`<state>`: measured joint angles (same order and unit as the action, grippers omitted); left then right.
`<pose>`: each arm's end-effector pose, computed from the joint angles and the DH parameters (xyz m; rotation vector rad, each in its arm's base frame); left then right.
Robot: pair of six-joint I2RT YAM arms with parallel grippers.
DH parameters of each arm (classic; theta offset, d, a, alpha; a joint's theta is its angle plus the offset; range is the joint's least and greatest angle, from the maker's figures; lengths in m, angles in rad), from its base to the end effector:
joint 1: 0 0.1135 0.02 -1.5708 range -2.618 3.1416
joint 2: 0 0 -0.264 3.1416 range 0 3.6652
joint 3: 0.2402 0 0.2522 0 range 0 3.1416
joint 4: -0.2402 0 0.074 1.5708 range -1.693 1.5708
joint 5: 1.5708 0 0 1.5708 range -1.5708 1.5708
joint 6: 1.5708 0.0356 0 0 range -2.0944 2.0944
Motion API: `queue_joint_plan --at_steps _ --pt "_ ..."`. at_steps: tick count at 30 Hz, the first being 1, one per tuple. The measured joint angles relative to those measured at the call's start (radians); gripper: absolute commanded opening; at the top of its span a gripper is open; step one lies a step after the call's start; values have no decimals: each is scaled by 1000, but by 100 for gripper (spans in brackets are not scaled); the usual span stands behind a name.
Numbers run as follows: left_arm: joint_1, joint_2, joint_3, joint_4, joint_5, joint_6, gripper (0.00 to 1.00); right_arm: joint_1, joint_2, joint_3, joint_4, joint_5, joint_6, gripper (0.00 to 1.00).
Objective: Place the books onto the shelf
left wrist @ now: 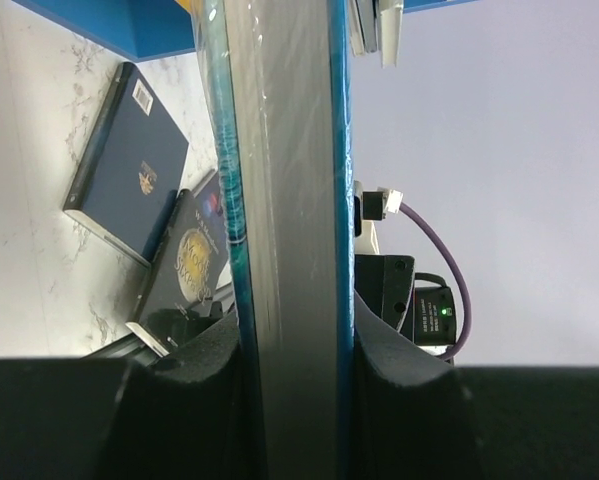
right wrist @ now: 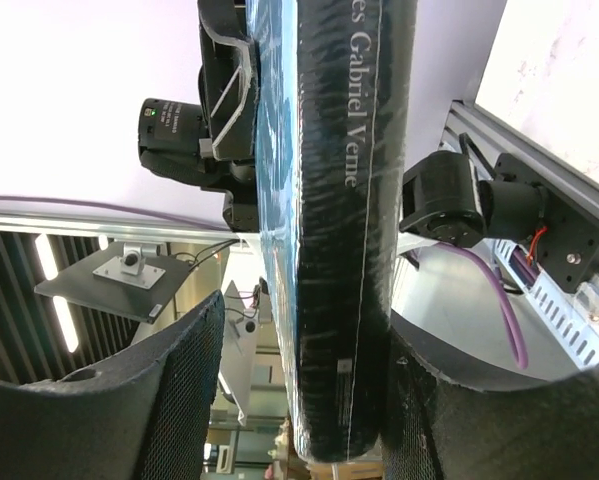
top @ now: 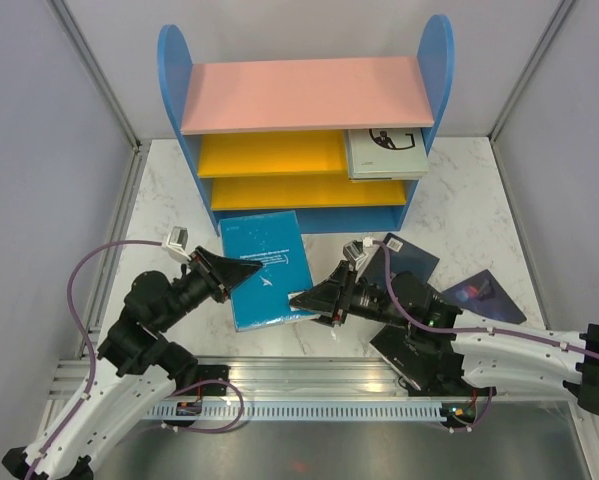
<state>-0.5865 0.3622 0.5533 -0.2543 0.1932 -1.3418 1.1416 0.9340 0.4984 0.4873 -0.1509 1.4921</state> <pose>0.0886 -0.0671 0.3056 -0.5392 1.8274 -1.5682 0.0865 0.2018 0.2824 0.1913 1.9905 2.0698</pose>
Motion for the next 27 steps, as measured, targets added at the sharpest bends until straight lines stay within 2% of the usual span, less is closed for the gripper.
queue_joint_plan --at_steps 6,14,21,24,25,27 --pt "1 18 3 -3 -4 1 2 0 -16 -5 -35 20 -9 56" --pt "2 22 7 -5 -4 1 2 0 -51 -23 -78 41 -14 42" --pt "-5 35 10 -2 31 0 2 2 -150 -78 -95 79 -3 15" --pt "-3 55 17 -4 36 2 8 2 -145 -79 -97 85 -3 2" --pt "-2 63 23 -7 37 6 17 2 -137 -79 -92 85 -4 0" --pt "5 82 40 -19 36 25 28 0 -107 -64 -87 81 -4 0"
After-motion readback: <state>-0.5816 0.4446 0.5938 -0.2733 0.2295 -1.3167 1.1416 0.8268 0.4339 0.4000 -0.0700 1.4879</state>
